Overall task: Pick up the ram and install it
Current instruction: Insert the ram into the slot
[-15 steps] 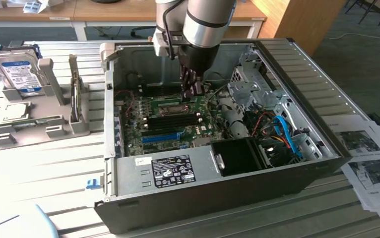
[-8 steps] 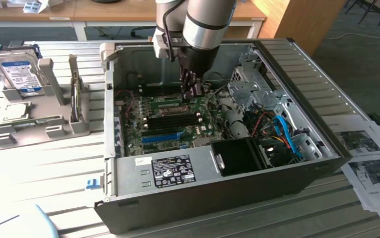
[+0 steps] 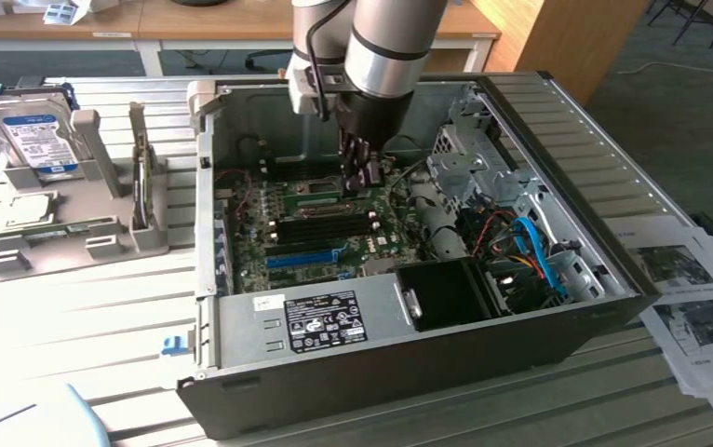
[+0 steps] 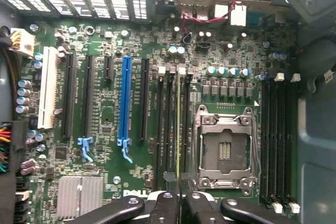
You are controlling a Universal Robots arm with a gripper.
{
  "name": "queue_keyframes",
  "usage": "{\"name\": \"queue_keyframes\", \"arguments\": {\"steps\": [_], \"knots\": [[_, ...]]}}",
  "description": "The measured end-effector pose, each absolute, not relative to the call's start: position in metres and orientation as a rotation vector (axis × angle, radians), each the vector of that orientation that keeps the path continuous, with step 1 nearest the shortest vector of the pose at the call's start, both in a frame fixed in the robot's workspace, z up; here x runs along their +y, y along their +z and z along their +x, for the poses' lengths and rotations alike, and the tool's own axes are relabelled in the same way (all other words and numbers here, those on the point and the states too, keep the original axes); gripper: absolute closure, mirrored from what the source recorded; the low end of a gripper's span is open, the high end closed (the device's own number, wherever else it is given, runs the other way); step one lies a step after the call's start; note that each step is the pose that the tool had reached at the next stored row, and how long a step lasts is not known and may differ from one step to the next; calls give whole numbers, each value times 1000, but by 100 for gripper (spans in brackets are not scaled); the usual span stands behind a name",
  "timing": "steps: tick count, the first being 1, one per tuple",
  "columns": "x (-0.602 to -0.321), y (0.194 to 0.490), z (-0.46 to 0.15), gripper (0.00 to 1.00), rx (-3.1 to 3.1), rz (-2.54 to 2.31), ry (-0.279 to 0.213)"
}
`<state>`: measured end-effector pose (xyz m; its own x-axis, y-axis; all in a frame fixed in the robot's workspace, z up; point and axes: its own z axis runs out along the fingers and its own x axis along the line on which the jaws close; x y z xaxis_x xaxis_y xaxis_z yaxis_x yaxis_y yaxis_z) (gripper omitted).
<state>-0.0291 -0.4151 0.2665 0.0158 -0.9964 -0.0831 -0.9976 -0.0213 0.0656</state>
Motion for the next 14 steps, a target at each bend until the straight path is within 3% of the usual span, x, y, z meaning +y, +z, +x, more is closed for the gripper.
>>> {"name": "queue_keyframes", "arguments": {"steps": [14], "knots": [[-422,266,-33,89,2189,-2231,165]]}}
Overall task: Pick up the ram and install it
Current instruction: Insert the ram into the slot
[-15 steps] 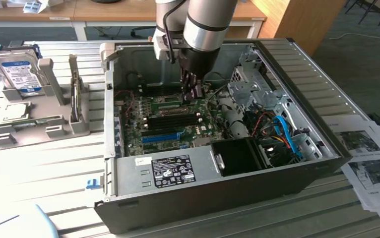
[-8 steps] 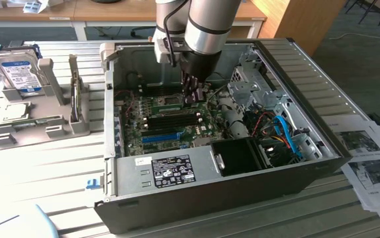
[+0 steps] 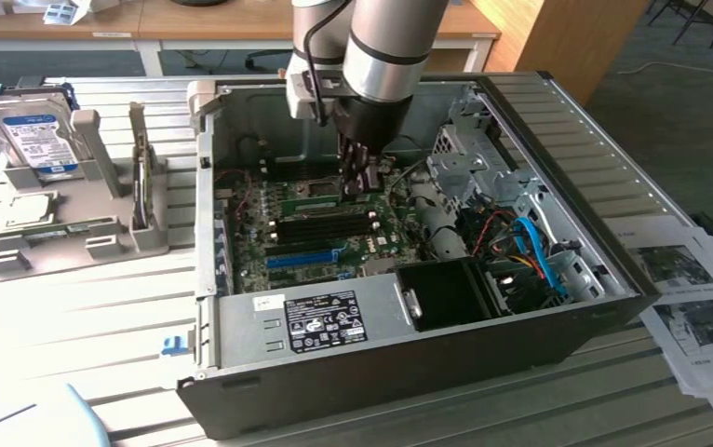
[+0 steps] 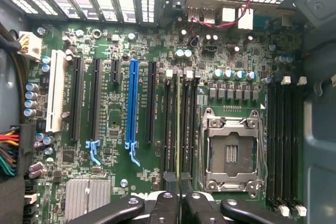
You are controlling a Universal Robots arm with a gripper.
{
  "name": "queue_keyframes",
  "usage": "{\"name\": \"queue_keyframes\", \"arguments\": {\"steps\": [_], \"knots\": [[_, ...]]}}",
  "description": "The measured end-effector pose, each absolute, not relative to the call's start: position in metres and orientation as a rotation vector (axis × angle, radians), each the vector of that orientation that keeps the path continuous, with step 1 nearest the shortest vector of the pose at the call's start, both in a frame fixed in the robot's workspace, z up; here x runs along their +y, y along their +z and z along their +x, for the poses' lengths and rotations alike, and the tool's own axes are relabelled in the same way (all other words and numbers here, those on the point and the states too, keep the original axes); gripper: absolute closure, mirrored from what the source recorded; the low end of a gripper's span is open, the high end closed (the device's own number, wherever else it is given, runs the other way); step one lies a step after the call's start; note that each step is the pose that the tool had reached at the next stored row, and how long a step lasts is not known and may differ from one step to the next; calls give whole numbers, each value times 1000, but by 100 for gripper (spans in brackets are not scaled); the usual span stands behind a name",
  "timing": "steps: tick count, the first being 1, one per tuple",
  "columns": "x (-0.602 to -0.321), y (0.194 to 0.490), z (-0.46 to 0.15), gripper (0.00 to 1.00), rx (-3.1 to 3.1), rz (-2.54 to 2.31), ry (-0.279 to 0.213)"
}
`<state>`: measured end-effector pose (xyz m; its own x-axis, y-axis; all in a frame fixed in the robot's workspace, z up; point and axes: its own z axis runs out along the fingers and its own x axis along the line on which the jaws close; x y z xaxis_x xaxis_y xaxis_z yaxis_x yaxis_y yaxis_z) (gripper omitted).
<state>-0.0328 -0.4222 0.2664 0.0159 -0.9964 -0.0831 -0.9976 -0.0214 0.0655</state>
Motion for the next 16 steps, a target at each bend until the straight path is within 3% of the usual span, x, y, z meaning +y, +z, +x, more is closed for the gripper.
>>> {"name": "queue_keyframes", "arguments": {"steps": [16], "knots": [[-423,253,-34,89,2189,-2231,164]]}}
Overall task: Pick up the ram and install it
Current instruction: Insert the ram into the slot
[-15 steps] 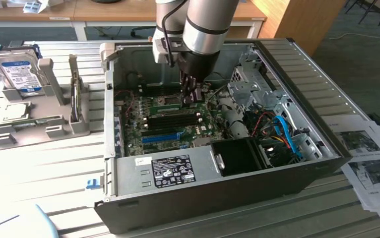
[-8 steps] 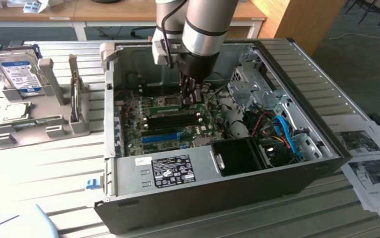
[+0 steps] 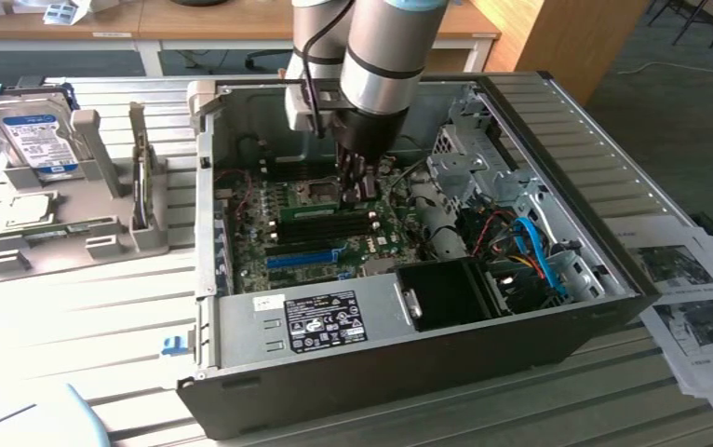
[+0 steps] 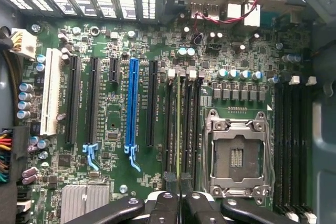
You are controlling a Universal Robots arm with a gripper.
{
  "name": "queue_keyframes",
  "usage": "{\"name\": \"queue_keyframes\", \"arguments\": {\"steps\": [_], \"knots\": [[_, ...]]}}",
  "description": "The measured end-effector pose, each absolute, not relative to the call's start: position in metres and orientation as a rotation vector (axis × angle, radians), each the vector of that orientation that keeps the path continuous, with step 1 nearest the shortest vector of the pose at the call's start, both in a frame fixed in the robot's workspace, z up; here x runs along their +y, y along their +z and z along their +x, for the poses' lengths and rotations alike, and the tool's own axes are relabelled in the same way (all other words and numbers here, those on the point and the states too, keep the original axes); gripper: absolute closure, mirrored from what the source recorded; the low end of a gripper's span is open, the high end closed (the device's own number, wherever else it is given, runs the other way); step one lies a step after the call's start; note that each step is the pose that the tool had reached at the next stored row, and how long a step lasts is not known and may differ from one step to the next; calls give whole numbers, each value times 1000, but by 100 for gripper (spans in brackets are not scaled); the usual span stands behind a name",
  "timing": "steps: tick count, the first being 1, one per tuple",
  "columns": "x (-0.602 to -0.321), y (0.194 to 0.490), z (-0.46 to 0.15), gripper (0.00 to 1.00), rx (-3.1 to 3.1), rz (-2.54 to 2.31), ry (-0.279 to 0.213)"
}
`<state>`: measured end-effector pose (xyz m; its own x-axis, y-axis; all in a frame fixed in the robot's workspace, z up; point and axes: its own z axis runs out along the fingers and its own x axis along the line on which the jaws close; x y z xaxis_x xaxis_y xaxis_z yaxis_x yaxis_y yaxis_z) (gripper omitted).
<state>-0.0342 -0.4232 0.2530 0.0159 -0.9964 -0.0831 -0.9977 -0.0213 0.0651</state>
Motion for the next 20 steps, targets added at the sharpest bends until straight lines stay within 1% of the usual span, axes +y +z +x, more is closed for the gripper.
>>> {"name": "queue_keyframes", "arguments": {"steps": [15,20], "knots": [[-424,239,-36,89,2189,-2231,164],[-424,239,-36,89,2191,-2230,164]]}}
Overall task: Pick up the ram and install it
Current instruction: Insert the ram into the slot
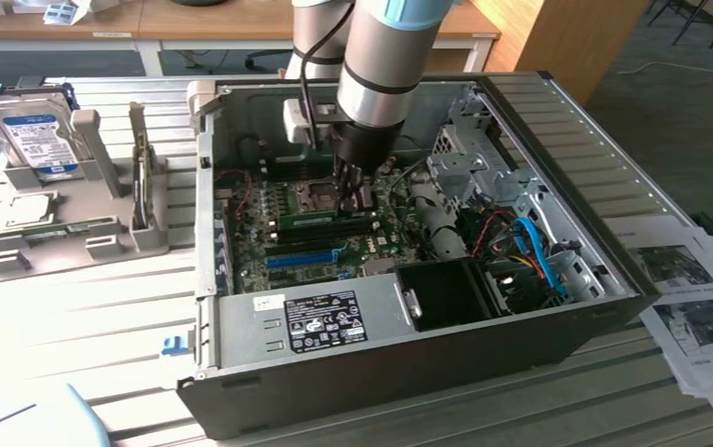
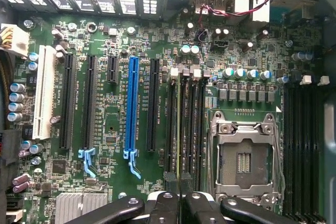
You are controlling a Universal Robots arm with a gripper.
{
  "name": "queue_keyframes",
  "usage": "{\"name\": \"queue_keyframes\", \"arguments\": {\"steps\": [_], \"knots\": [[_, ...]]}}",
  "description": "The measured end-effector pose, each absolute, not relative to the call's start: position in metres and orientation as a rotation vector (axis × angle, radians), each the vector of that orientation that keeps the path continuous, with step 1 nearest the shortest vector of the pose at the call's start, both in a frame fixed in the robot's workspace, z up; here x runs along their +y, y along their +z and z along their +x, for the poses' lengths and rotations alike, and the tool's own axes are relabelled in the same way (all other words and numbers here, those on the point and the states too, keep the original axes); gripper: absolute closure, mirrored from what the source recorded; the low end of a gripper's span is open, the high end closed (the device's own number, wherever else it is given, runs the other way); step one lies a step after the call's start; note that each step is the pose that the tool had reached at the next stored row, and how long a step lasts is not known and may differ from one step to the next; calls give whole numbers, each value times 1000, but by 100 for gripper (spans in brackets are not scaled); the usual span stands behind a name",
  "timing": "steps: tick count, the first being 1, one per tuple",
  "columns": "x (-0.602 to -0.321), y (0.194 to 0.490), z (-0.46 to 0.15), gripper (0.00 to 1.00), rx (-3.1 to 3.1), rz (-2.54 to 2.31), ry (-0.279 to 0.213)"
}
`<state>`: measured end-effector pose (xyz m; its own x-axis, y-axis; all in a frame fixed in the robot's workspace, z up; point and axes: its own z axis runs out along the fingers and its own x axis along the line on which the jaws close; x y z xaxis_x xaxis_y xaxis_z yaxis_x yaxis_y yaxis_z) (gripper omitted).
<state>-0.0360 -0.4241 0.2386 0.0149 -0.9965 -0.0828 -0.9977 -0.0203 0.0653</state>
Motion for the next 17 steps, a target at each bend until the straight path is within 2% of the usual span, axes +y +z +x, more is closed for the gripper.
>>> {"name": "queue_keyframes", "arguments": {"steps": [17], "knots": [[-425,235,-36,89,2207,-2212,164]]}}
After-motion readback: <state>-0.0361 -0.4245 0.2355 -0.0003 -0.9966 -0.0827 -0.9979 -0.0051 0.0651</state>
